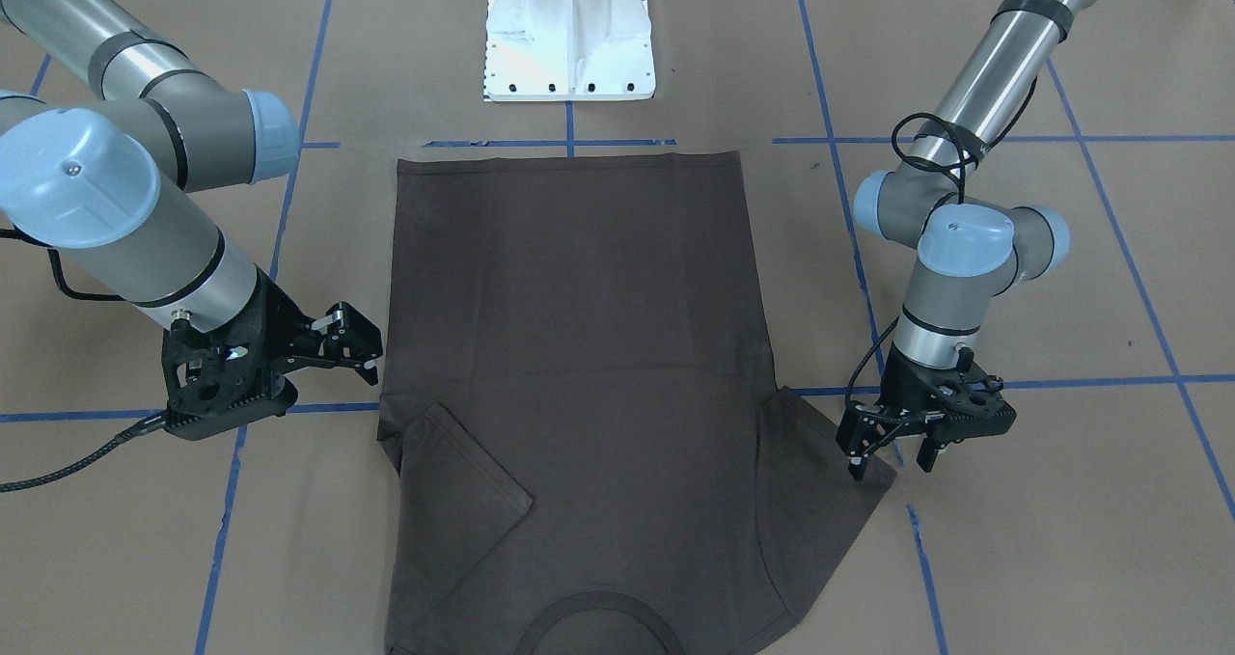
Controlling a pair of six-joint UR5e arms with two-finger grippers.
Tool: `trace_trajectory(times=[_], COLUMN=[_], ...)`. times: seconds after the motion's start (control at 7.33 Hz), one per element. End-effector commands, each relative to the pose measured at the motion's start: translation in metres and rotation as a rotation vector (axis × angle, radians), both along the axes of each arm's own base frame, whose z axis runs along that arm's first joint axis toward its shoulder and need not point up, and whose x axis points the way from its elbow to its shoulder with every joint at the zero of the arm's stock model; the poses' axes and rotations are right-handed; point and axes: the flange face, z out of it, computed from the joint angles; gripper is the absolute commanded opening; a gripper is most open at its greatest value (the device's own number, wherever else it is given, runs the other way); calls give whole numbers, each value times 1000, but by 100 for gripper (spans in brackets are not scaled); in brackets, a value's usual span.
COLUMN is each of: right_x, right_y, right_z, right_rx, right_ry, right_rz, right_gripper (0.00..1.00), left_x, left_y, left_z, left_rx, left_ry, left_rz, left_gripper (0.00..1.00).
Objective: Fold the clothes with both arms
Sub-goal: 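Release the folded sleeve with the right gripper while the left arm approaches the other sleeve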
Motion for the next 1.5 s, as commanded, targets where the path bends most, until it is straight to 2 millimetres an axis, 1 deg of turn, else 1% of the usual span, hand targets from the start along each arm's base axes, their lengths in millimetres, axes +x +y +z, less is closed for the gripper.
trace_trajectory(times=[0.0, 0.27, 0.41, 0.82, 0.95, 1.23, 1.36], right_x=[0, 0, 0, -3, -4, -4, -4], right_y=[0, 0, 0, 1, 2, 2, 0], right_z=[0, 0, 0, 1, 2, 3, 7], right_rx=[-1, -1, -1, -2, -5, -5, -10], right_ry=[0, 0, 0, 2, 3, 4, 8], right_rz=[0, 0, 0, -3, -3, -4, -3], right_gripper=[100, 100, 100, 100, 100, 100, 100], left_x=[4, 7, 7, 8, 9, 10, 10], left_y=[2, -1, -1, -2, -3, -4, -5], left_z=[-2, 2, 2, 0, -3, -6, -10], left_rx=[0, -7, -8, -6, -2, -2, 3], left_ry=[0, -9, -9, -8, -6, -4, 0], left_rz=[6, 6, 6, 6, 7, 6, 6], left_gripper=[94, 93, 86, 44, 34, 20, 1])
